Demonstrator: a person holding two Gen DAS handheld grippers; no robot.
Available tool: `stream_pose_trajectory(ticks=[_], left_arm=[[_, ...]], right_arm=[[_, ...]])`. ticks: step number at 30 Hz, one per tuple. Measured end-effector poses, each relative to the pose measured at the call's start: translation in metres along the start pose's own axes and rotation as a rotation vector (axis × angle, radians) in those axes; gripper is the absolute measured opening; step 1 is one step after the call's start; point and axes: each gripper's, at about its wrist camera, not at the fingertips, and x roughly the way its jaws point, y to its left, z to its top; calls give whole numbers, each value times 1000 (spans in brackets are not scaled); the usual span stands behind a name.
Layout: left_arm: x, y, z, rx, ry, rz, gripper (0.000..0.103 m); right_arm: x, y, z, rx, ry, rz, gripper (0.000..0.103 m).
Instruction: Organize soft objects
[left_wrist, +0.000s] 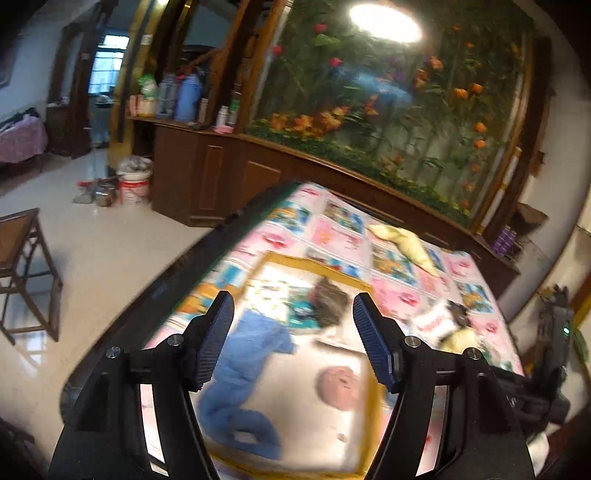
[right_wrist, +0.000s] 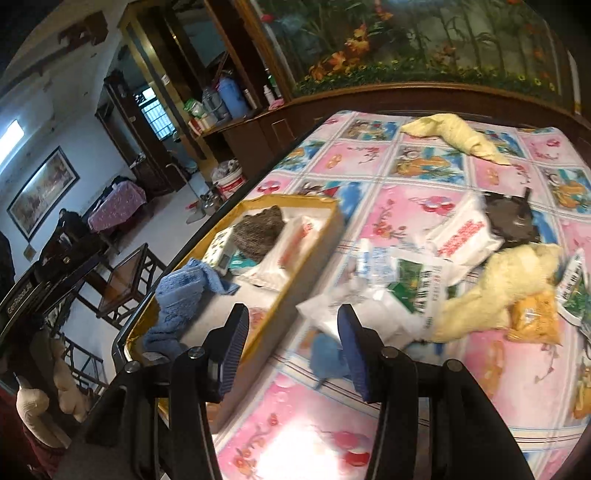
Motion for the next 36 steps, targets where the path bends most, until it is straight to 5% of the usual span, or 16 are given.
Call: stream_pose_trajectory(ticks=[8, 12, 20, 25, 27, 28, 29, 36], left_arm=[[29, -69, -32, 92, 190, -216, 68], [45, -107, -53, 177, 280, -272, 68], [63, -111, -68, 174, 349, -228, 68], [66, -94, -74, 150, 370, -206, 68], [63, -91, -75, 149, 371, -206, 68], [62, -90, -75, 151, 369, -209, 68], [61, -89, -75, 153, 367, -213, 68], [64, -86, -76, 151, 373, -245, 68]], right_arm=[[-74, -120, -19, 279, -112, -182, 50], [-83, -148, -27, 321, -92, -268, 52], [-21, -95, 2, 196, 24, -17, 52], [43, -61, 38, 123, 77, -77, 51], [65, -55, 43, 86, 129, -117, 40], [75, -54, 40, 71, 166, -127, 19], [79, -56, 35, 61, 197, -152, 17], [32, -71, -3, 38, 242, -181, 18]])
